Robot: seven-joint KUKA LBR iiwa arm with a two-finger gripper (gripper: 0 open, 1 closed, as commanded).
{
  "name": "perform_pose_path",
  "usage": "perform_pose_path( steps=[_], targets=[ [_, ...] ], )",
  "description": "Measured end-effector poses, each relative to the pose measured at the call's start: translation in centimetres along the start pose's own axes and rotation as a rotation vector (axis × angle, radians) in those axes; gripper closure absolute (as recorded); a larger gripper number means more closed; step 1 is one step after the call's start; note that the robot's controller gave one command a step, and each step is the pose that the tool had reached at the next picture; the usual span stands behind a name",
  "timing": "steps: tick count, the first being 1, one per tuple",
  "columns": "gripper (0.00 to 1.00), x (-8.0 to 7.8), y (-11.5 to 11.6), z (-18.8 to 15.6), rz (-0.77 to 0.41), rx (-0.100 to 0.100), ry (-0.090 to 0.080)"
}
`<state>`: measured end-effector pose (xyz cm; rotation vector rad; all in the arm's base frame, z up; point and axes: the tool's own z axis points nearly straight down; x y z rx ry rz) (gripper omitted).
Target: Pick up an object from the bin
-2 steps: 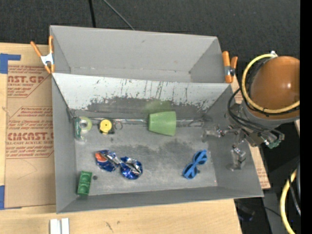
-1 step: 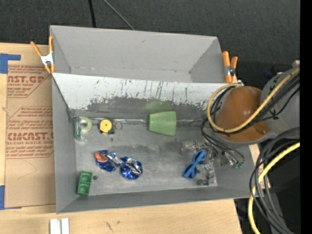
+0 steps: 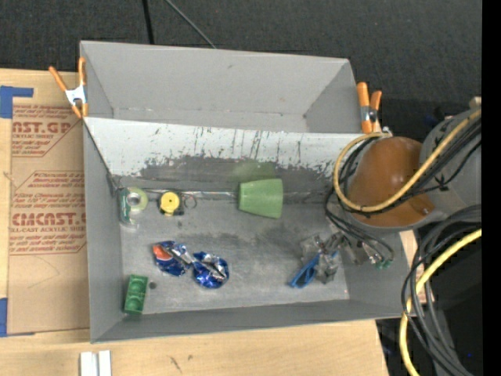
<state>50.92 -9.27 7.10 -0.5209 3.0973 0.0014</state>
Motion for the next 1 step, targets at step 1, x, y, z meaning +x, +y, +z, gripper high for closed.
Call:
perform_pose_path(
  steps=[1],
  targets=[
    [1.00, 0.71, -0.83, -13.64, 0.017, 0.006, -0.008]
  ],
)
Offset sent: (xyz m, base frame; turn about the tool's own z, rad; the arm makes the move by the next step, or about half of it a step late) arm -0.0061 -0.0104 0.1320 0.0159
